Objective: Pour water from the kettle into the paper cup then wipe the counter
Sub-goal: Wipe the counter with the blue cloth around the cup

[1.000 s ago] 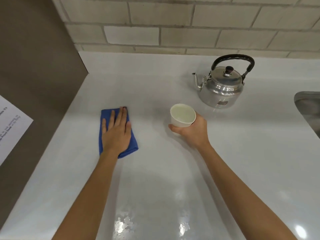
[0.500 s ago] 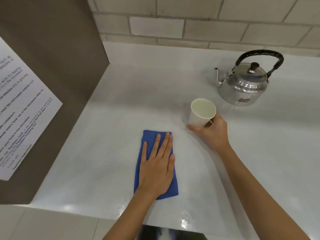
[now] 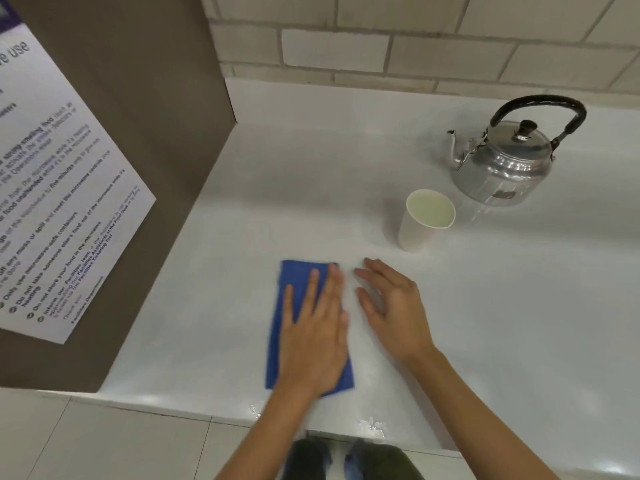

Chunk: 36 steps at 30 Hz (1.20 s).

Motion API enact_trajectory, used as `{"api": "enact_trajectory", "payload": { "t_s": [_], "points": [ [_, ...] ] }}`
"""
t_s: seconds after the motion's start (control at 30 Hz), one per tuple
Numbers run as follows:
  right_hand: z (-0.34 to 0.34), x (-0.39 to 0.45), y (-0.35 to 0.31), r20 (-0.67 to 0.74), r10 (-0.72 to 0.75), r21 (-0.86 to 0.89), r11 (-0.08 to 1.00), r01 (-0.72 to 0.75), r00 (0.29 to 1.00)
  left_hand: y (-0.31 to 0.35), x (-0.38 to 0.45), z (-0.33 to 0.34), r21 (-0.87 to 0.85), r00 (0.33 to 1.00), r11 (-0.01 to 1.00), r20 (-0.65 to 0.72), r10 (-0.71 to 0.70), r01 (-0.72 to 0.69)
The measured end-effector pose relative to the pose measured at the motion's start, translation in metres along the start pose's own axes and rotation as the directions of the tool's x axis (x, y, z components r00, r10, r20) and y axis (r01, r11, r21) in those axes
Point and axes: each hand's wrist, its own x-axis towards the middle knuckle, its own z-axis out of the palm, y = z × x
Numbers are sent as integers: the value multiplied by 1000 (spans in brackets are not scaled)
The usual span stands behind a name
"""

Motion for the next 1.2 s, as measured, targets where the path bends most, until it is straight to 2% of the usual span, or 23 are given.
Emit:
{"api": "enact_trajectory", "payload": {
  "t_s": [0.1,0.27,0.4,0.57,0.63,0.8,0.9,1.1,1.2],
  "points": [
    [0,5,-1,19,8,-55,998,-7,1000,-5,-27,-3,-35,997,996,26,78,-77],
    [-7,6,-1,41,13,-66,998,-11,999,-94,-52,-26,-29,998,999,44,38,-37],
    [-6,8,-4,44,22,-78,997,-19,999,-130,-5,-35,-5,997,998,29,-65,65],
    [-6,8,-6,54,27,-99,995,-22,998,-102,89,-15,-30,992,992,14,-122,122],
    [-7,9,-5,77,18,-127,992,-8,997,-85,122,-11,-34,997,997,38,-67,68],
    [-8,9,-5,103,25,-149,989,-9,994,-74,152,-6,-55,972,978,114,206,-201],
    [-7,9,-5,107,31,-158,987,-13,994,-87,155,-6,-73,962,966,105,254,-247],
    [-9,9,-7,120,51,-159,987,-32,992,-119,169,-17,-48,994,995,58,89,-86],
    [-9,8,-7,130,63,-150,988,-43,990,-128,169,-21,-34,994,997,80,79,-76]
  ]
}}
